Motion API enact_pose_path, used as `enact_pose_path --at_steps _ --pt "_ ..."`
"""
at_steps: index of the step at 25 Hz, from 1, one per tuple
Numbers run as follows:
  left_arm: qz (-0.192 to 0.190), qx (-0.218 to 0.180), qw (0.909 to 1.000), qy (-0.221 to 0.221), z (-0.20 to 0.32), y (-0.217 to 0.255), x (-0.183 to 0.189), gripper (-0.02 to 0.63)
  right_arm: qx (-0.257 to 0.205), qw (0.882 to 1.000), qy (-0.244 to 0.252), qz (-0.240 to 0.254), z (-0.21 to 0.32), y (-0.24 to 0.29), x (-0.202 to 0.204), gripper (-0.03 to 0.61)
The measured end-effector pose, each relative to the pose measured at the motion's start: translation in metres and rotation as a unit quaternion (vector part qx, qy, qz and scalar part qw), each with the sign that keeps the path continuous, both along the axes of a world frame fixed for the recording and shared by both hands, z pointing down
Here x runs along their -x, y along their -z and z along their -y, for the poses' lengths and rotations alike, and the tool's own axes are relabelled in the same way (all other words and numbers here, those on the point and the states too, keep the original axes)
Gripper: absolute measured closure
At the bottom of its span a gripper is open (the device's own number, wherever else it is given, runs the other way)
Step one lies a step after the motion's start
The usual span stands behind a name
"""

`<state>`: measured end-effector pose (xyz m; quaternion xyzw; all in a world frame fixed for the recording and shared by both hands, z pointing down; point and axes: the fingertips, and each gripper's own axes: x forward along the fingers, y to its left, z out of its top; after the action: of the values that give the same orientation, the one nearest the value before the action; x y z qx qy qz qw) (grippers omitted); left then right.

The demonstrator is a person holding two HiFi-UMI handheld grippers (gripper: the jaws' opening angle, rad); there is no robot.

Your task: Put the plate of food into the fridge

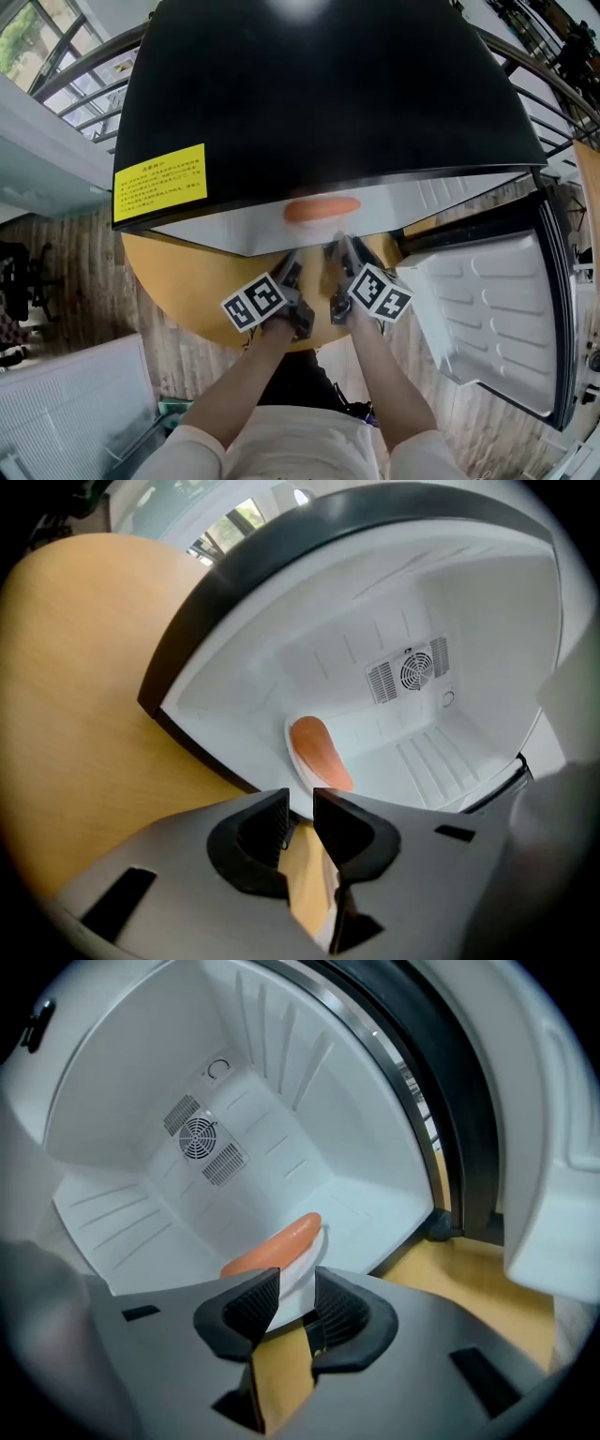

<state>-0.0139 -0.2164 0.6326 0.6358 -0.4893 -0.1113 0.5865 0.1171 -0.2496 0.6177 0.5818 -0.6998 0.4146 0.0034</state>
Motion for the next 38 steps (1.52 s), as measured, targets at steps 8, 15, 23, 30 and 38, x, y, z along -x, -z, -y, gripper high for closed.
enact_pose_path --at_steps 8,15,23,30,38 --pt "0.135 -0.071 0.9796 -0.131 -0.059 0.021 0.014 0.541 -0.039 0.997 0.071 -0.017 -0.066 0.035 0.021 0.507" --pt "0.192 -0.149 0.9506 -0.193 -0.103 0.080 0.026 0.572 -0.056 0.991 0.104 -0.061 -0.130 0.065 0.029 0.541" --pt "0.227 -0.198 0.9229 -0.240 -0.151 0.133 0.018 0.590 -0.101 0.983 0.123 -0.089 -0.179 0.111 0.042 0.551" --pt "0.256 -0.207 0.9101 -0.252 -0.173 0.141 0.022 0.589 -0.084 0.981 0.120 -0.127 -0.211 0.117 0.052 0.550" --pt "0.273 -0.219 0.8988 -0.264 -0.167 0.142 0.017 0.589 -0.097 0.976 0.138 -0.137 -0.209 0.127 0.057 0.549"
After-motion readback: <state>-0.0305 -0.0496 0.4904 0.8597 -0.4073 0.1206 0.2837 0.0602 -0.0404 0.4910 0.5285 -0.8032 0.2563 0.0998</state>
